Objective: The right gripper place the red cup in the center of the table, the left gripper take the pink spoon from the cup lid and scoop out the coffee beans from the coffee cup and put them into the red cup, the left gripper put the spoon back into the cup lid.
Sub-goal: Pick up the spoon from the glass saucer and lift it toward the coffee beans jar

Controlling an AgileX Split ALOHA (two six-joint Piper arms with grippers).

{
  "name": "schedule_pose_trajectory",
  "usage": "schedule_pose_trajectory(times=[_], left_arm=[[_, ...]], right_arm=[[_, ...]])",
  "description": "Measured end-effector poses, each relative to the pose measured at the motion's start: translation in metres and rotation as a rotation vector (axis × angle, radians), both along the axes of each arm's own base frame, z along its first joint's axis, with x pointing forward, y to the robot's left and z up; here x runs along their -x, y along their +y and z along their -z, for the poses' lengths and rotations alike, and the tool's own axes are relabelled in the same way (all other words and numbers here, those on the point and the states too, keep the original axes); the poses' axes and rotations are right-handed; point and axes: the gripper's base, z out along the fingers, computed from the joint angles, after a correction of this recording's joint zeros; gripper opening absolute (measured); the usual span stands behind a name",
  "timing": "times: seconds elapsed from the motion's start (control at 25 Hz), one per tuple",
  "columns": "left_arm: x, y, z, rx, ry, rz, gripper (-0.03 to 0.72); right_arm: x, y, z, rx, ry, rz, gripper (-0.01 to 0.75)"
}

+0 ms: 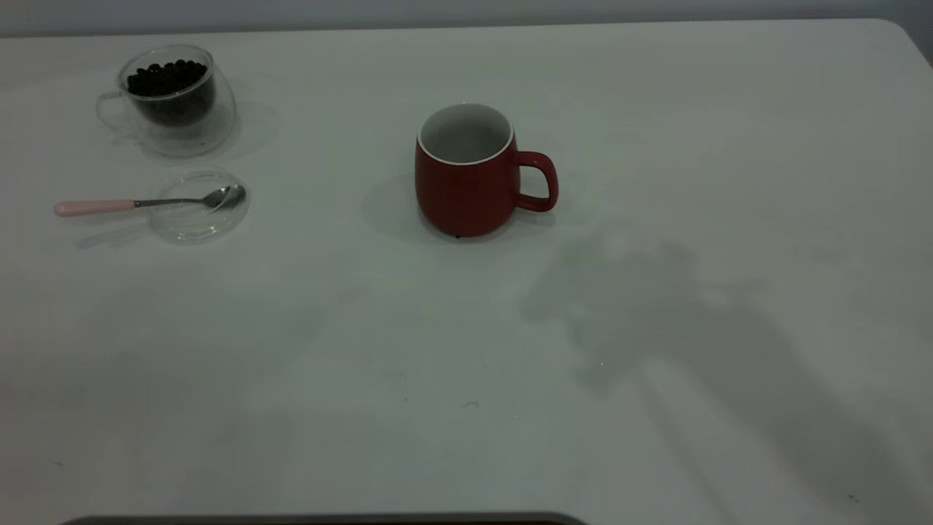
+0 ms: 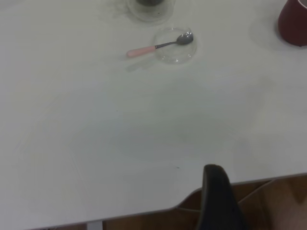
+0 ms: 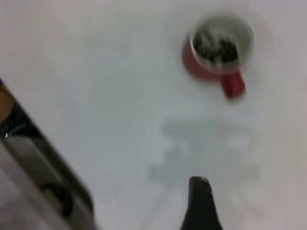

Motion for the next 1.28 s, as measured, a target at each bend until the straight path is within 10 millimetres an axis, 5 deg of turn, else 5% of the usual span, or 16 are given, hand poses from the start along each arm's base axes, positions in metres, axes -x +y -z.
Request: schedule_pose_trajectory(times=[0.2, 0.6, 0.92, 1.28], left_arm=[[0.0, 0.0, 0.0, 0.0, 0.0, 0.0, 0.505], [0.0, 0.0, 0.0, 0.0, 0.0, 0.0, 0.505], [0.0, 0.0, 0.0, 0.0, 0.0, 0.0, 0.505], [0.0, 0.0, 0.0, 0.0, 0.0, 0.0, 0.505]], right_arm=[[0.061, -0.037, -0.014, 0.007, 0.015, 0.097, 0.596], [0.168, -0.098, -0.002, -0.06, -0.063, 0.19, 0.596], [0.215, -0.131, 0.018, -0.122, -0.142, 0.341, 0.594], [0.243, -0.154, 0.036, -0.163, -0.26, 0.598, 0.592]])
